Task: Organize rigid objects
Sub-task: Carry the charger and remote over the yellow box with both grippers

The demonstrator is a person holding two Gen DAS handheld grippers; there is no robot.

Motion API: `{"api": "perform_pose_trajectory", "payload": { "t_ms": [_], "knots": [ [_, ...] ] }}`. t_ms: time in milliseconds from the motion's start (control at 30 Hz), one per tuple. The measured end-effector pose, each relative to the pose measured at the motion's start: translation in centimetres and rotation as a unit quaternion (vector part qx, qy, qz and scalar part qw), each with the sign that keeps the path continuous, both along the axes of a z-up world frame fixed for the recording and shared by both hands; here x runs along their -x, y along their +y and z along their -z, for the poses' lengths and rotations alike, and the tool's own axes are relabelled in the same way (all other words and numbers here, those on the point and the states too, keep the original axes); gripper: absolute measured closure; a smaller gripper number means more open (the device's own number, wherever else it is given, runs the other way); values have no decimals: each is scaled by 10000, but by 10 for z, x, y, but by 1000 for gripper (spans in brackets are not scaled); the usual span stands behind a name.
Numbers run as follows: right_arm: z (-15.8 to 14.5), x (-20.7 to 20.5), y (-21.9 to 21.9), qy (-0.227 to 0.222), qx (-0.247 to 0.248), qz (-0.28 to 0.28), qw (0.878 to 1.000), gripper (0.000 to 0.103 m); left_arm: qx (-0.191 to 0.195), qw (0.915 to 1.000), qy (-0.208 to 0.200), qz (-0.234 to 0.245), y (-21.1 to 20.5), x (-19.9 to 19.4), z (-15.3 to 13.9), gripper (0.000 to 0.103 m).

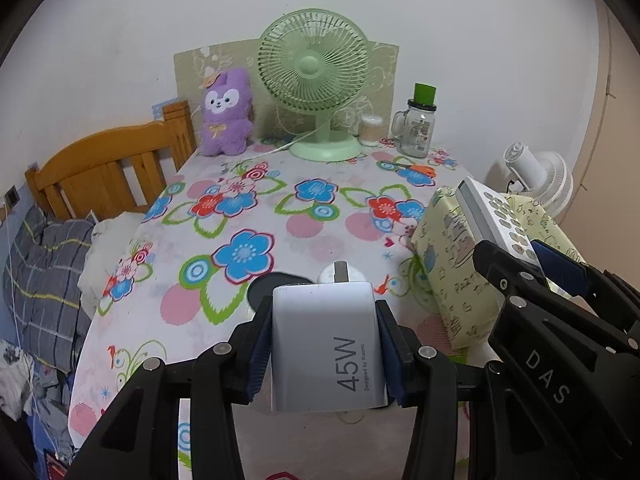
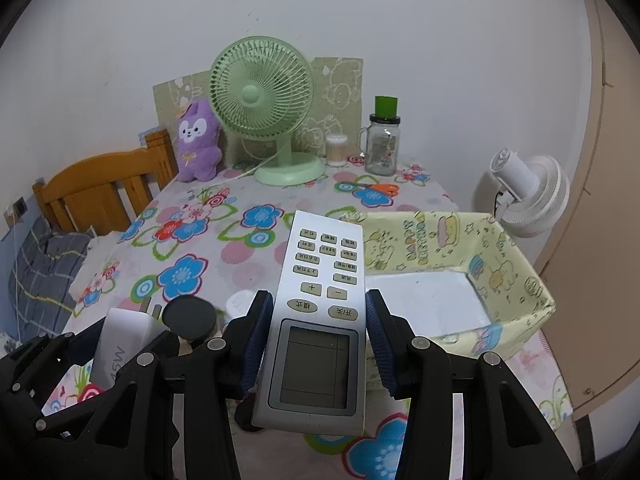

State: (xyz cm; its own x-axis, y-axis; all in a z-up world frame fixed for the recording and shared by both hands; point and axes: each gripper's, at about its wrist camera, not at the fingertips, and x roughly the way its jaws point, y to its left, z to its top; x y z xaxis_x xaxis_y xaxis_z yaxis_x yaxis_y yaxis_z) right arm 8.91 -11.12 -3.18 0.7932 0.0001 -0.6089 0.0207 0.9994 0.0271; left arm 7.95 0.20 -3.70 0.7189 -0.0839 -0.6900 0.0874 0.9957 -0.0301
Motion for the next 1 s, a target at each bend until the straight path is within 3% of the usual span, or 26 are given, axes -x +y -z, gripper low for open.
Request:
{"api": "perform_pose_trajectory", "payload": {
  "t_ms": [533, 1000],
  "knots": [
    [-22, -9, -46, -10, -35, 115, 9999, 53, -14, 9995, -116, 304, -48, -12, -21, 54],
    [-24, -26, -98, 199, 140, 303, 9992, 53, 74, 9974, -25, 717, -101, -36, -19, 54]
  ]
}}
